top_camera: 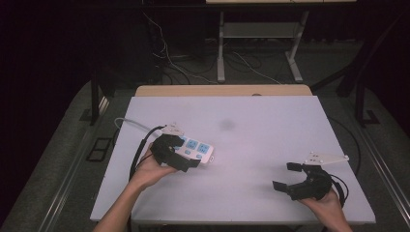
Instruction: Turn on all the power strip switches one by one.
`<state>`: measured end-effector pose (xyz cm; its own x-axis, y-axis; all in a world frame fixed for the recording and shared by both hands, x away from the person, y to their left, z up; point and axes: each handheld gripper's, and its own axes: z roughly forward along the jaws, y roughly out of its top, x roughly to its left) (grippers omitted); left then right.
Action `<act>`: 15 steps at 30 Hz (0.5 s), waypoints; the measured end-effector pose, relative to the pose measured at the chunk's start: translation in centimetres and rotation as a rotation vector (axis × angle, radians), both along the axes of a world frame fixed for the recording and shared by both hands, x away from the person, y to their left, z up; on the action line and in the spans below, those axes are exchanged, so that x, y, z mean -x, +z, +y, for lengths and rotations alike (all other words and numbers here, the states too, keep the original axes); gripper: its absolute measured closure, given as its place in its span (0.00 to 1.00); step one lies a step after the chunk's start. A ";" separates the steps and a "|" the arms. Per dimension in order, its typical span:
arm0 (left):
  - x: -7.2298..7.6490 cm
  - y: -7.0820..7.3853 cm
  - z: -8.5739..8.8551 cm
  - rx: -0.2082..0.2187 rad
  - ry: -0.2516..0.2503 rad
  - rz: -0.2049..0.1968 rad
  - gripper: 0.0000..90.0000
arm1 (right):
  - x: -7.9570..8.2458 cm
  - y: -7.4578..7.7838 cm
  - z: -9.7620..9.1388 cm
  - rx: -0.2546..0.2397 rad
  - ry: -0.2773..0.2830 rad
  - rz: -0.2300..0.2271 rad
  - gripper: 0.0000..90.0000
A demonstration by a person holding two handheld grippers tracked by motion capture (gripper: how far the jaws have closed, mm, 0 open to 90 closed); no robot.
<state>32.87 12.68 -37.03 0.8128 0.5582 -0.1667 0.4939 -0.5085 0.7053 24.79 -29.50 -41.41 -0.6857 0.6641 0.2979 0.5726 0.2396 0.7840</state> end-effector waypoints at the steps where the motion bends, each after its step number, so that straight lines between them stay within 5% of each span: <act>1: -0.1 0.0 0.0 -0.003 -0.003 0.001 0.00 | 0.0 0.0 0.0 0.000 0.000 0.000 0.01; 15: -1.5 -0.1 -0.8 -0.046 -0.041 0.010 0.15 | -0.1 -0.1 0.0 0.002 -0.001 0.001 0.01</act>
<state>34.39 11.86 -37.13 0.8334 0.5318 -0.1504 0.4793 -0.5600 0.6758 24.85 -29.52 -41.49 -0.6850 0.6651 0.2974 0.5737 0.2408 0.7829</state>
